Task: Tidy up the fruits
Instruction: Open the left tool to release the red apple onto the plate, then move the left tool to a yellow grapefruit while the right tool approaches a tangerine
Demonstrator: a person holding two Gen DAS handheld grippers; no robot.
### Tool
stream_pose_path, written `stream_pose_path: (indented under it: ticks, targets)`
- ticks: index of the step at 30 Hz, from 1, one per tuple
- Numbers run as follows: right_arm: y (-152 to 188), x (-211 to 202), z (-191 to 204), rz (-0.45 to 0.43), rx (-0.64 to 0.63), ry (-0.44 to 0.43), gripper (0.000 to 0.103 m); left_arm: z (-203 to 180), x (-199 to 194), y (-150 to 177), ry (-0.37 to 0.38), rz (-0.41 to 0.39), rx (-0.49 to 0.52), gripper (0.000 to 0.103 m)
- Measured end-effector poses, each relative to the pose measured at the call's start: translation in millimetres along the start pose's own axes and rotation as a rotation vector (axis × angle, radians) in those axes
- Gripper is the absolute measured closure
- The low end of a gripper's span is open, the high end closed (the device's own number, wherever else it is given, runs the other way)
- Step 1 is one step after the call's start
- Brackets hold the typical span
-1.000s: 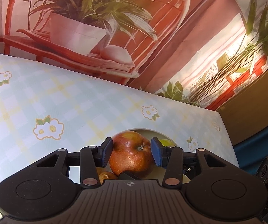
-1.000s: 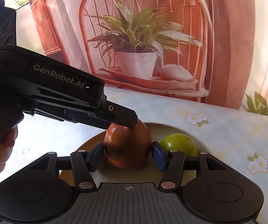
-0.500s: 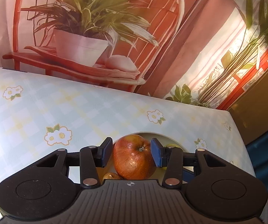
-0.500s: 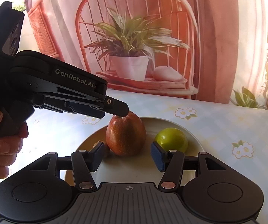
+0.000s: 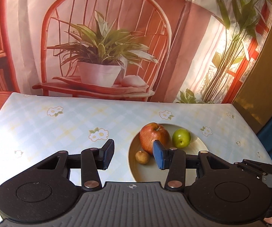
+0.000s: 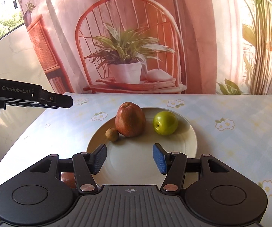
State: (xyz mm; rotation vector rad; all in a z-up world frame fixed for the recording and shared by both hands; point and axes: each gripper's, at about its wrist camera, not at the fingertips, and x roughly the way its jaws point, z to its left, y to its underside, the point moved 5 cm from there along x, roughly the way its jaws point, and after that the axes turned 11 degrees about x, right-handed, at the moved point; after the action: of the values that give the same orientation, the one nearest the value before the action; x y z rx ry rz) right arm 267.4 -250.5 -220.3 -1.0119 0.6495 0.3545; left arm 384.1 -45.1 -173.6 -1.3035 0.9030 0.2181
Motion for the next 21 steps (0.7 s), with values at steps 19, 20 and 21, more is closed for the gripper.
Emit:
stream_pose_path:
  ticks: [19,20,21]
  targets:
    - [71.3,-56.5,15.2,0.000,0.038,0.020,0.053,-12.6,-83.0,77.2,-0.034,-0.039,0.045,0.056]
    - [73.7,-57.0,16.1,0.001,0.033,0.027,0.054,-13.0,-84.0,80.1,-0.024,-0.038,0.036,0.056]
    - [76.6,-57.1,17.2,0.005,0.025,0.033,0.054,-12.6,-84.5,83.1,-0.011,-0.033,0.025,0.056]
